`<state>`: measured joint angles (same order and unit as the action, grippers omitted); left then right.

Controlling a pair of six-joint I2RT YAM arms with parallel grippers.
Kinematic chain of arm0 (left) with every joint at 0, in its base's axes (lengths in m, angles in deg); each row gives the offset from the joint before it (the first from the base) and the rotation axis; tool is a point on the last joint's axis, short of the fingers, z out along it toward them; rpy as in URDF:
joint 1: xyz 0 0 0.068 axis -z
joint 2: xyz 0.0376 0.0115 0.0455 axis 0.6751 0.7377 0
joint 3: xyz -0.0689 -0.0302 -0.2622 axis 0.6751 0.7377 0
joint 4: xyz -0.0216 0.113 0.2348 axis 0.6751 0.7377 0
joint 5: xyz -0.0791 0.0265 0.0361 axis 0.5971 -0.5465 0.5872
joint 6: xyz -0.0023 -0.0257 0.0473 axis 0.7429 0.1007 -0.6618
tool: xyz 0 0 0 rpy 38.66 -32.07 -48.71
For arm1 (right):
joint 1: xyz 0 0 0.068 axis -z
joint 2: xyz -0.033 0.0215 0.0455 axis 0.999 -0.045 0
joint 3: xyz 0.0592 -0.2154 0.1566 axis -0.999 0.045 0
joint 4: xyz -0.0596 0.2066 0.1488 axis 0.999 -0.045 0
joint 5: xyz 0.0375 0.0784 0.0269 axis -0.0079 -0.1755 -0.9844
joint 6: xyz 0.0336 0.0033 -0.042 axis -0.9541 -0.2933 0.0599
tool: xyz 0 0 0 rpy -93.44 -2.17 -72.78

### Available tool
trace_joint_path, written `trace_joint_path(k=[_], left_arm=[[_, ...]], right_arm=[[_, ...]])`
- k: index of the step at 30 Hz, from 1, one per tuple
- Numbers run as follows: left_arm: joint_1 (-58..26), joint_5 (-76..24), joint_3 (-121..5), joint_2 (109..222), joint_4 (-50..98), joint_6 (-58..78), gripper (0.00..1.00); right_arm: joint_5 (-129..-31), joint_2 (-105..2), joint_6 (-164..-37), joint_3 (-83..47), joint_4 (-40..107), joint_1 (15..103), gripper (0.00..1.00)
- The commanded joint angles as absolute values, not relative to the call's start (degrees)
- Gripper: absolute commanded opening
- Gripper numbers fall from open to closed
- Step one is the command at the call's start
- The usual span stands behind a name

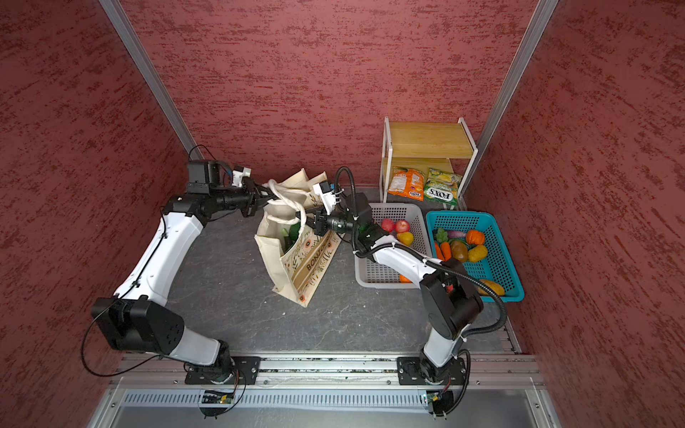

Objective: Place the food into the grocery bag and tie it

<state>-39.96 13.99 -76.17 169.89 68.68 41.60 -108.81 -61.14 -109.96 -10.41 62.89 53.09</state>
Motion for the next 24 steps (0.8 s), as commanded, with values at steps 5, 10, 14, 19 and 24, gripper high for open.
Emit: trace_joint_path(k=[5, 10, 14, 19, 24], left_arm=[[-42.0, 16.2, -81.1, 172.7, 84.0, 31.5, 0.00], [-43.7, 10.9, -82.4, 172.1, 89.1, 28.1, 0.00], [-45.5, 7.8, -83.0, 171.8, 91.4, 26.1, 0.00], [-47.8, 3.7, -83.0, 171.8, 94.0, 23.9, 0.00], [-50.8, -2.1, -81.8, 170.4, 94.2, 23.5, 0.00]], right_arm=[[-99.9, -60.7, -117.2, -8.3, 77.9, 56.0, 0.00], [-93.4, -59.1, -117.6, -4.9, 80.9, 56.5, 0.00], [-87.3, -57.4, -118.1, -1.6, 82.5, 57.1, 0.00], [-78.7, -55.1, -119.5, 3.6, 86.9, 58.0, 0.00], [-70.2, -51.7, -118.9, 7.8, 88.1, 59.0, 0.00]])
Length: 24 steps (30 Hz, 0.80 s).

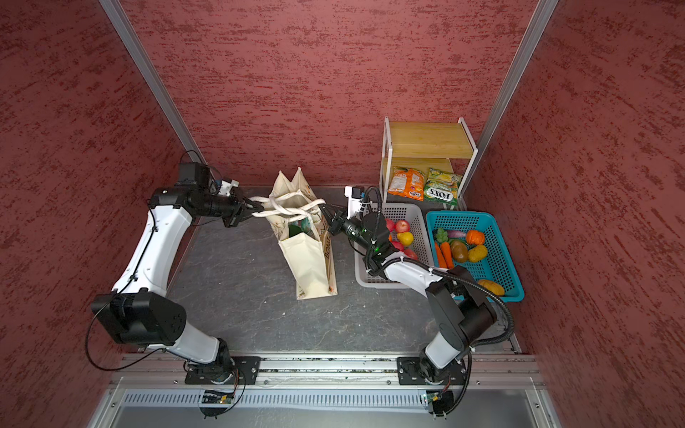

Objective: Place the food into the grocery bag and tie it

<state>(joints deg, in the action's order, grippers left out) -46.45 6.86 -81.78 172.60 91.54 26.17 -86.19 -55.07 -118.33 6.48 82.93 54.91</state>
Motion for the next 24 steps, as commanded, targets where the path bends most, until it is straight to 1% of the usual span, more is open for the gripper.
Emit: trace_joint_path(k=[1, 5, 8, 13, 15, 19, 21, 24], left_arm=[[-51.8, -3.1, -80.9, 169.6, 93.6, 24.1, 0.00], [-55.1, -6.4, -78.4, 167.5, 91.6, 26.8, 0.00], [-55.7, -6.7, -78.4, 166.7, 89.4, 28.5, 0.00], [-52.2, -3.5, -80.9, 168.6, 87.3, 28.5, 0.00], [-50.2, -2.6, -81.5, 169.5, 86.9, 28.3, 0.00], [-47.0, -1.6, -81.8, 170.3, 86.2, 27.8, 0.00], [-46.1, -1.4, -82.1, 170.7, 86.4, 27.3, 0.00], [-45.5, -1.4, -82.8, 171.2, 86.9, 26.6, 0.00]], right_arm=[[-68.7, -50.8, -118.5, 8.4, 87.2, 59.3, 0.00], [-64.3, -48.0, -117.7, 10.4, 83.7, 60.6, 0.00], [-64.5, -47.3, -116.8, 10.5, 79.9, 61.6, 0.00], [-79.1, -49.6, -105.6, 4.0, 68.8, 61.6, 0.00], [-82.7, -50.3, -101.1, 2.3, 65.1, 61.3, 0.05], [-84.6, -50.3, -91.2, 0.6, 59.5, 61.1, 0.17], [-85.1, -50.3, -85.5, -1.1, 55.1, 61.0, 0.26], [-85.2, -50.3, -77.3, -3.4, 49.8, 60.7, 0.42]])
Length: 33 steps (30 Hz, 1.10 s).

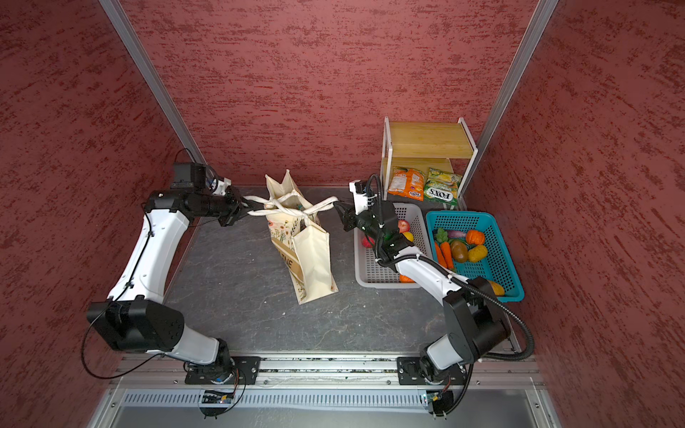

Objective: Place the food into the grocery bag and tie it

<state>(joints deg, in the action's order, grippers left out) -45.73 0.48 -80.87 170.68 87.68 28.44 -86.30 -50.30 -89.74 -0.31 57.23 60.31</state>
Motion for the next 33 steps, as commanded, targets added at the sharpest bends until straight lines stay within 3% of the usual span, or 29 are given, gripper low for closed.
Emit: trace_joint_path(k=[1, 5, 11, 23, 33], left_arm=[[-45.3, -1.4, -82.9, 171.3, 87.1, 26.4, 0.00], [-44.9, -1.4, -83.6, 171.4, 87.1, 26.1, 0.00], [-43.8, -1.5, -84.1, 172.0, 87.1, 26.1, 0.00], [-43.2, -1.9, -84.9, 172.5, 87.5, 26.4, 0.00], [-42.9, -1.5, -85.6, 172.7, 88.1, 26.2, 0.00]], right_arm=[[-85.0, -50.3, -74.9, -4.0, 48.0, 60.6, 0.45], [-83.7, -50.3, -65.4, -6.4, 42.3, 60.0, 0.56], [-83.5, -50.7, -54.5, -8.7, 39.7, 58.2, 0.62], [-84.3, -47.2, -37.9, -10.8, 32.8, 57.1, 0.64], [-88.0, -44.6, -34.1, -16.8, 25.1, 57.0, 0.64]])
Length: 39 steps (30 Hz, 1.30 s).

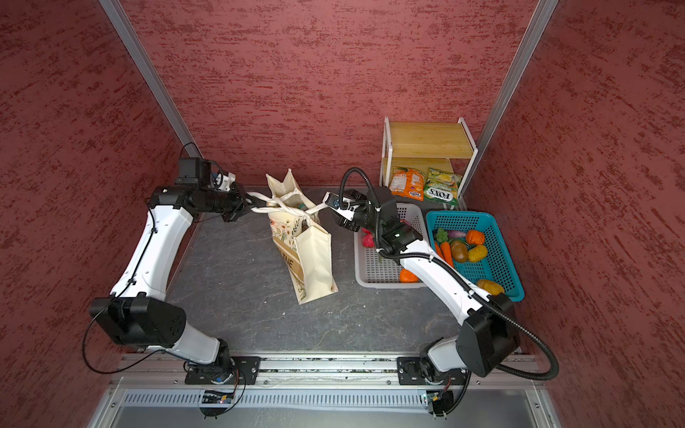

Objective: Place the food into the grocery bag and tie it

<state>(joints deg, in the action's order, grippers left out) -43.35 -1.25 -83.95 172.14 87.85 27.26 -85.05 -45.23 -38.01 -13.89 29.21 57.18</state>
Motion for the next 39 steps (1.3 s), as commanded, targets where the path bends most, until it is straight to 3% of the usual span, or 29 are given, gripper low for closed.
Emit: trace_joint_path(k=[1, 13, 26, 31, 36, 39], left_arm=[[-42.8, -1.5, -85.6, 172.7, 88.1, 26.1, 0.00], [-42.5, -1.8, -85.6, 172.2, 88.1, 26.1, 0.00], [-41.8, -1.8, -86.3, 172.8, 88.3, 26.0, 0.00], [-41.8, -1.8, -86.9, 172.8, 88.4, 26.0, 0.00], [-41.7, -1.5, -87.7, 173.4, 89.2, 25.8, 0.00], [-41.5, -0.6, -87.8, 173.5, 89.4, 26.0, 0.00]], right_arm=[[-88.6, -45.3, -32.9, -18.3, 22.5, 56.9, 0.63], [-89.7, -54.3, -23.5, -33.0, -0.7, 56.0, 0.62], [-89.4, -61.2, -24.3, -40.7, -1.2, 53.7, 0.52], [-89.8, -62.7, -24.4, -42.3, -2.3, 53.2, 0.39], [-90.5, -62.7, -25.1, -42.3, -1.5, 53.1, 0.06], [-90.9, -61.6, -26.0, -40.4, 0.0, 53.1, 0.00]])
